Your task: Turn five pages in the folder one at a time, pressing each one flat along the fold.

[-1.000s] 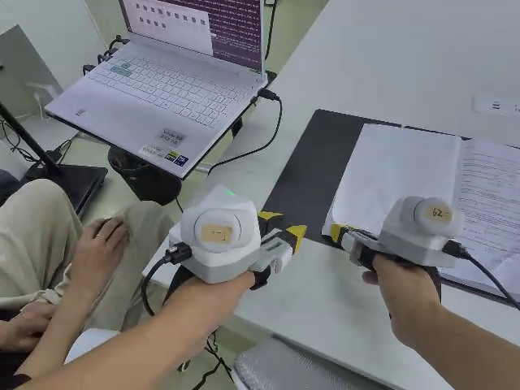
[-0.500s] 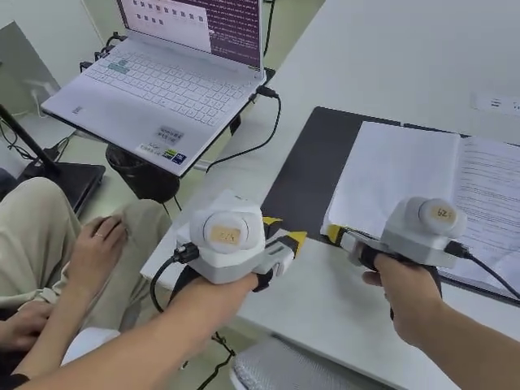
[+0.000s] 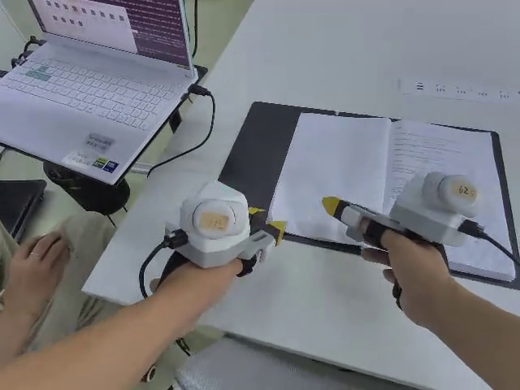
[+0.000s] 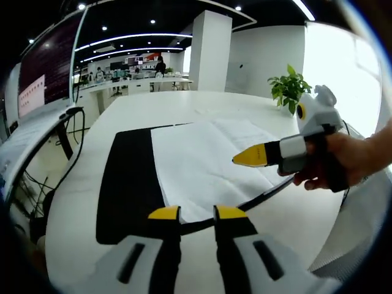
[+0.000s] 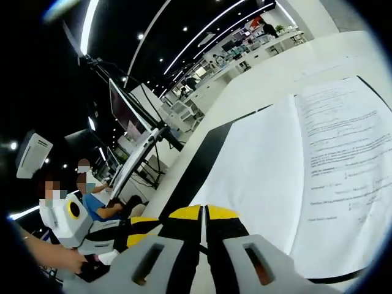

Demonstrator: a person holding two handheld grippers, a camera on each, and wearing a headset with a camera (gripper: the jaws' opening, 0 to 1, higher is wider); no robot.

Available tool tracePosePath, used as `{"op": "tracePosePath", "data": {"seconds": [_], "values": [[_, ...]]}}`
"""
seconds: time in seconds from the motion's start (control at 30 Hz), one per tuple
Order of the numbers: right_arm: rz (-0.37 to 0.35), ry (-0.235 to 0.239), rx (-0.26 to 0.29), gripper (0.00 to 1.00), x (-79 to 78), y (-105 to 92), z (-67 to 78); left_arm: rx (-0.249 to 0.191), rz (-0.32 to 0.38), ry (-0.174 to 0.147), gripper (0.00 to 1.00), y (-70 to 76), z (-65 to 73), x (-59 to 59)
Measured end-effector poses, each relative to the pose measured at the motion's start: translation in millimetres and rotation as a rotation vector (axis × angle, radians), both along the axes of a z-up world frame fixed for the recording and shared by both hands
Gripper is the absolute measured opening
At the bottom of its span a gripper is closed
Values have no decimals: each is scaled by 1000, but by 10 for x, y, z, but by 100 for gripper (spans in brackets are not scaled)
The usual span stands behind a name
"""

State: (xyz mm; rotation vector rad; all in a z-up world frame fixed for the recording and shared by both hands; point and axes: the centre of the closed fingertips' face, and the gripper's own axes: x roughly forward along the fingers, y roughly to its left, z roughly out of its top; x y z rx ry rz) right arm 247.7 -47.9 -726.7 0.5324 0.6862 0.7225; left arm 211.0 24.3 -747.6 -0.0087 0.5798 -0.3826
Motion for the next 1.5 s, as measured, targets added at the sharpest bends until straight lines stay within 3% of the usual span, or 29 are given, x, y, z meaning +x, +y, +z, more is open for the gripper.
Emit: {"op": "tracePosePath", "data": {"seconds": [0.2,0.3,0.37,0.47,0.5,0.53,0.67,0.73,0.83,0.97,1.1,1.13,1.5], "values": [[-56,10,1,0,259,-303,25,30,16,52,19,-81,-265,110],[-78,24,9,0,363,-397,19,46,35,52,20,-60,-305,125],[-87,49,26,0,433,-434,-3,67,43,63,20,-32,-351,119],[-117,121,79,0,544,-468,-63,84,45,79,20,-8,-421,76],[-123,126,83,0,562,-477,-71,89,45,78,19,0,-428,66],[-135,150,95,0,608,-495,-105,97,46,58,19,5,-414,69],[-181,259,179,0,729,-506,-180,125,24,27,19,-1,-423,72],[-205,288,176,0,810,-529,-229,106,36,25,19,5,-416,72],[-265,349,227,0,975,-552,-264,104,36,14,19,10,-419,77],[-292,395,266,0,1123,-535,-328,102,38,11,19,7,-416,74],[-314,432,268,0,1203,-543,-414,102,39,10,19,13,-422,76],[-320,454,306,0,1243,-513,-396,103,39,10,19,16,-423,78],[-355,456,303,0,1591,-508,-394,101,39,1,19,20,-428,82]]}}
